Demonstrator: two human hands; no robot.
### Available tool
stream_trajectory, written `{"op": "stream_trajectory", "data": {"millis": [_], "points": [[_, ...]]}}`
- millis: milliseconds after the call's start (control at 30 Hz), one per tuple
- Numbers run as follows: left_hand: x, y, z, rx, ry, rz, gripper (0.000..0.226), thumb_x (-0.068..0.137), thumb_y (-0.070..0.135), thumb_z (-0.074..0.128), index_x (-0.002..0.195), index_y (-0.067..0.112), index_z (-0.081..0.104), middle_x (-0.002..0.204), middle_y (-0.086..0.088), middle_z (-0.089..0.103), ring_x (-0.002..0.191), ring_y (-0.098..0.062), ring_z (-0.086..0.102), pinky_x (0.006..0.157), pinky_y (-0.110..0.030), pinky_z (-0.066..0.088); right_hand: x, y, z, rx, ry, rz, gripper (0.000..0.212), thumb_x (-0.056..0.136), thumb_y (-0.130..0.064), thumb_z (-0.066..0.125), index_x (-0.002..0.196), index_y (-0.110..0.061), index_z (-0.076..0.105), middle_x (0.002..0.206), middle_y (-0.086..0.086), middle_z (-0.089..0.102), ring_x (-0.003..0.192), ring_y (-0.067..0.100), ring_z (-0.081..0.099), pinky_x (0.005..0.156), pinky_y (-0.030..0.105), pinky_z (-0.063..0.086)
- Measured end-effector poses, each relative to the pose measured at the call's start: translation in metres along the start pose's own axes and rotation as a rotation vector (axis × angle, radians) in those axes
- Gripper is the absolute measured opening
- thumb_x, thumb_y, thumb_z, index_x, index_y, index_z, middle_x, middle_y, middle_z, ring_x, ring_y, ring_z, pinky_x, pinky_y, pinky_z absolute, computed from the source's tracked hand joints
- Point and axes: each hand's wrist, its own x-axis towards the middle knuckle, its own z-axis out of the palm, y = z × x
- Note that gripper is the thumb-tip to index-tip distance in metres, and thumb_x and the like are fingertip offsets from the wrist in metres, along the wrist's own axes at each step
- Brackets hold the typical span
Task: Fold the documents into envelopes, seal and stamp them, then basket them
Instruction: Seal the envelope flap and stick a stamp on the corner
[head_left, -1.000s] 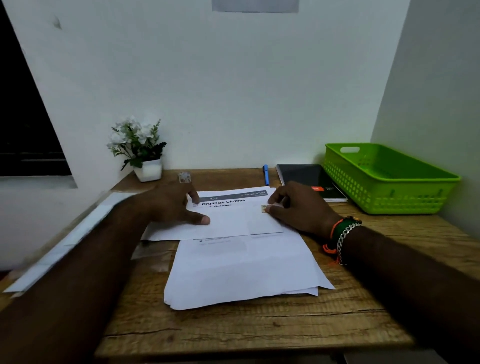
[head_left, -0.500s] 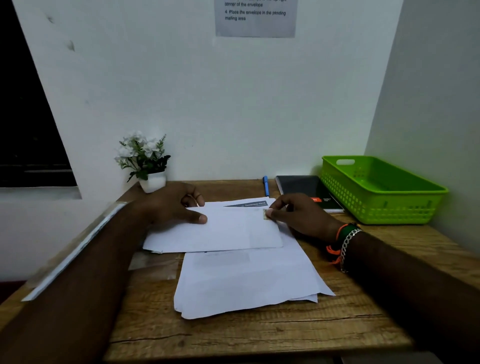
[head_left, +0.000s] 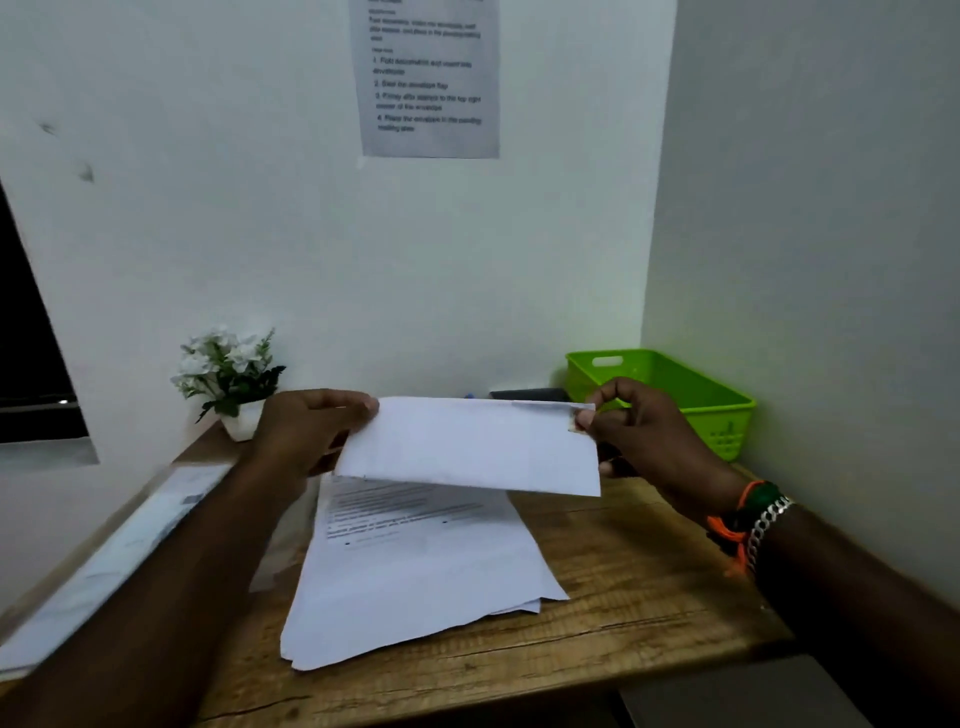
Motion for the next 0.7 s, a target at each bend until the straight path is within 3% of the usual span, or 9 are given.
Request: {"op": "stream_trajectory", "data": {"millis": [67,200,300,367,500,600,700], "points": [[-0.004,0.009,0.025,-0.073,0.002,0.016,0.02,0.082,0.01,0.084,0.101,0.013,0.078,0.093,-0.009,0.079,0.072,-0.016,0.076,0.058,-0.025,0.059,-0.011,-0.001,-0.022,0.024,0.062,0.017,0.009,0.097,-0.01,0.067,0.099,-0.007,0.058,0.074,0.012,0.07,0.055,0.016,0.06,0.046,0.026,0.052],[0.004,0.035,0.084,-0.278,-0.088,-0.043,0.014,0.084,0.009,0.082,0.097,0.006,0.076,0.092,-0.012,0.079,0.074,-0.021,0.076,0.061,-0.034,0.064,-0.029,-0.005,-0.069,0.037,0.228,0.042,0.009,0.096,-0.01,0.068,0.099,-0.006,0.06,0.079,0.015,0.074,0.058,0.018,0.065,0.047,0.026,0.054],[0.014,0.05,0.131,-0.484,-0.203,-0.161,0.017,0.09,0.014,0.077,0.102,0.002,0.072,0.089,-0.015,0.079,0.075,-0.019,0.078,0.059,-0.025,0.063,-0.036,-0.007,-0.104,0.098,0.423,0.059,0.008,0.095,-0.009,0.068,0.098,-0.006,0.061,0.081,0.018,0.073,0.056,0.021,0.064,0.049,0.028,0.057],[0.013,0.051,0.165,-0.497,-0.238,-0.176,0.015,0.094,0.01,0.072,0.104,0.0,0.069,0.091,-0.02,0.078,0.077,-0.019,0.077,0.059,-0.021,0.062,-0.037,-0.006,-0.12,0.188,0.531,0.076,0.01,0.095,-0.006,0.067,0.099,-0.008,0.058,0.082,0.022,0.069,0.056,0.022,0.062,0.052,0.028,0.058],[-0.007,0.023,0.24,-0.187,-0.265,0.001,0.009,0.092,0.007,0.073,0.1,0.003,0.071,0.089,-0.018,0.074,0.062,-0.014,0.072,0.052,-0.023,0.057,-0.033,0.002,-0.132,0.362,0.637,0.071,0.016,0.095,-0.001,0.065,0.105,-0.006,0.054,0.083,0.02,0.066,0.052,0.017,0.068,0.049,0.026,0.058],[-0.019,-0.009,0.278,0.254,-0.268,0.298,0.03,0.08,0.022,0.087,0.106,0.011,0.077,0.099,-0.005,0.075,0.084,-0.015,0.069,0.074,-0.029,0.058,-0.022,0.01,-0.125,0.454,0.655,0.104,0.013,0.096,0.001,0.062,0.106,-0.005,0.055,0.089,0.023,0.069,0.051,0.015,0.071,0.048,0.024,0.057],[-0.029,-0.029,0.295,0.422,-0.224,0.523,0.035,0.075,0.029,0.091,0.104,0.015,0.075,0.107,-0.002,0.067,0.102,-0.016,0.063,0.09,-0.029,0.049,0.001,0.022,-0.116,0.494,0.656,0.136,0.008,0.097,-0.001,0.06,0.105,0.001,0.058,0.097,0.029,0.067,0.054,0.02,0.072,0.049,0.024,0.058]]}}
